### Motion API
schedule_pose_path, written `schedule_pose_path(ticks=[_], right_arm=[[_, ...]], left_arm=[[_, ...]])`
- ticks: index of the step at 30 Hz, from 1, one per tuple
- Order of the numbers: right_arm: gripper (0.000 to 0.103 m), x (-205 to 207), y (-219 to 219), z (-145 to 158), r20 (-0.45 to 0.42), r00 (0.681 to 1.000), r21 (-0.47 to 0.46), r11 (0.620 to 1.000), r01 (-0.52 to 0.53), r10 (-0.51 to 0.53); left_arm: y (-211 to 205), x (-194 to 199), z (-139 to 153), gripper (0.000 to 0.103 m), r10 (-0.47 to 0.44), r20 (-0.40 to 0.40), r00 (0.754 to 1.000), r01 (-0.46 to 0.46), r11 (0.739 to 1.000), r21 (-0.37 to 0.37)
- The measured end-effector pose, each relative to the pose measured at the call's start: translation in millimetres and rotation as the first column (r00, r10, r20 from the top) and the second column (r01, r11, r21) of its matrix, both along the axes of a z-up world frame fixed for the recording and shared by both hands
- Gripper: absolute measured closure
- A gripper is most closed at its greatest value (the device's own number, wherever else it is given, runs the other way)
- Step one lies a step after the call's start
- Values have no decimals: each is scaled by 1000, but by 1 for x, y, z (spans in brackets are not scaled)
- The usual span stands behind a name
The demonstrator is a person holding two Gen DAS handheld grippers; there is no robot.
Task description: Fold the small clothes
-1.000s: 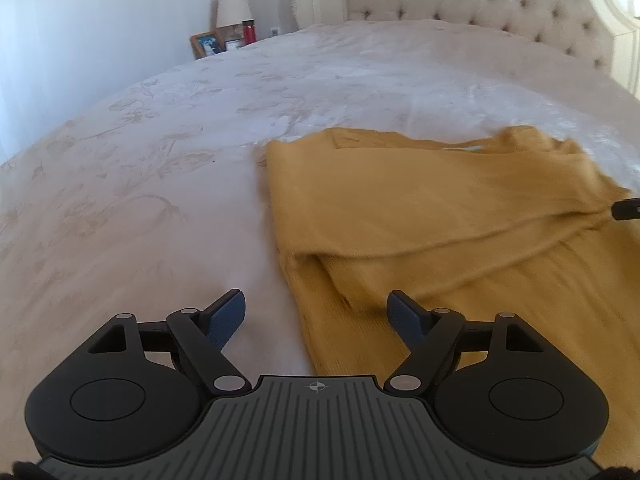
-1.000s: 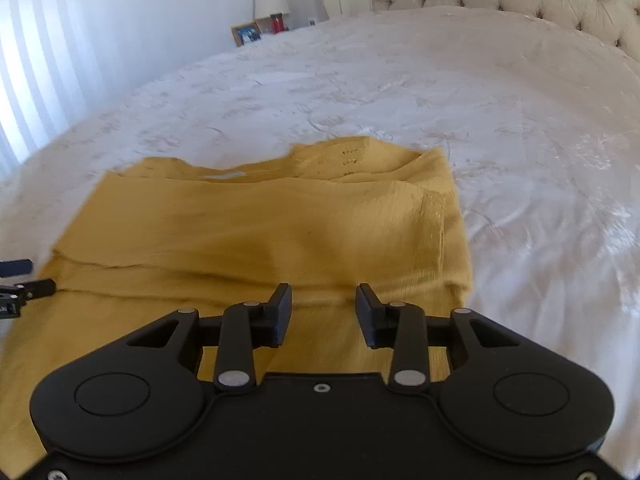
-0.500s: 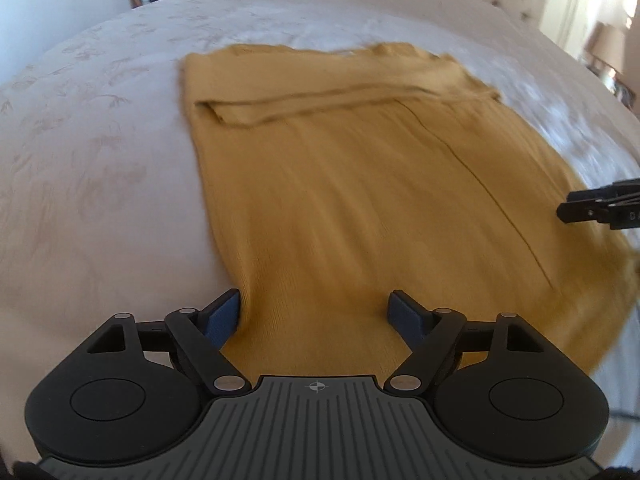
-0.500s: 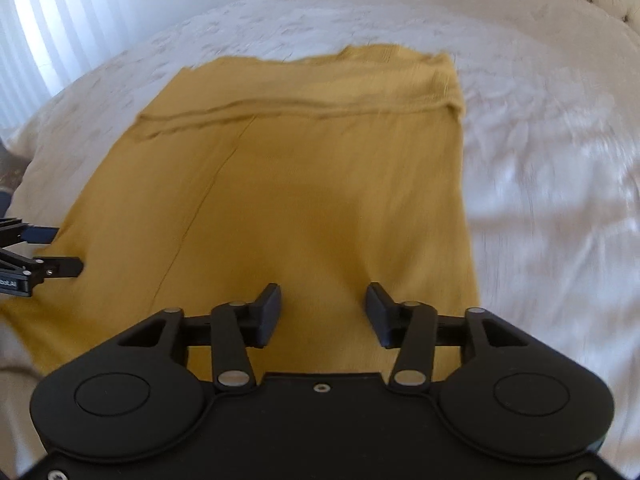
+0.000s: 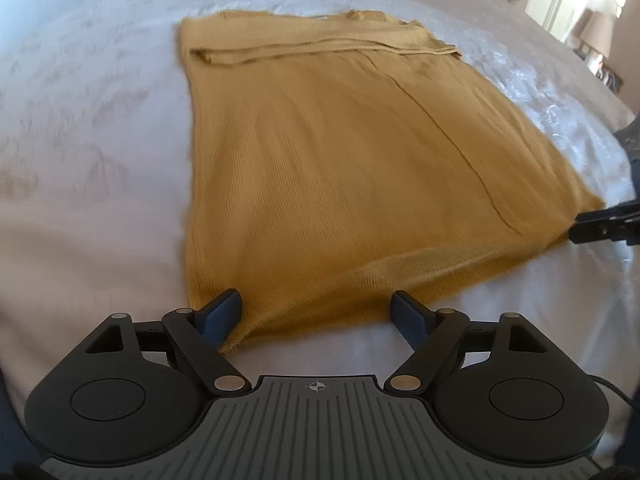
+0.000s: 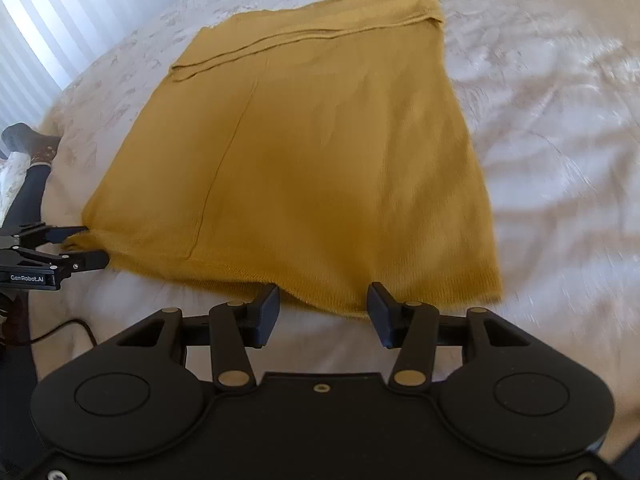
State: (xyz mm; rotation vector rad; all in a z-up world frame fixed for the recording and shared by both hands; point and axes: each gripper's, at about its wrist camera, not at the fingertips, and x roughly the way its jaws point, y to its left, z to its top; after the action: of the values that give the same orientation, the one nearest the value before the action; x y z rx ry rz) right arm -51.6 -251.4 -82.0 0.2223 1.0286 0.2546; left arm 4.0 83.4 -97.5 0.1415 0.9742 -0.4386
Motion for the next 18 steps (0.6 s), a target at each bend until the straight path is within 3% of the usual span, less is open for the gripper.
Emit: schedule_pose_path(ticks=[3, 8, 14, 18], right_arm=[[46, -9, -3, 12, 20, 1000, 1, 1000, 10, -10], [40, -9, 4, 30, 135, 991, -53, 999, 5, 2], [39, 5, 1, 16, 164, 985, -96, 993, 67, -50], [39, 9, -2, -1, 115, 991, -128, 989, 80, -65]], left_arm=[[-1, -9, 5, 22, -27, -5, 1000, 27, 999, 24], [2, -13, 22, 22, -18, 24, 1000, 19, 998, -57], [10, -6, 25, 22, 101, 110, 989, -90, 991, -103], [18, 4, 7, 22, 178, 79, 981, -172, 982, -79]])
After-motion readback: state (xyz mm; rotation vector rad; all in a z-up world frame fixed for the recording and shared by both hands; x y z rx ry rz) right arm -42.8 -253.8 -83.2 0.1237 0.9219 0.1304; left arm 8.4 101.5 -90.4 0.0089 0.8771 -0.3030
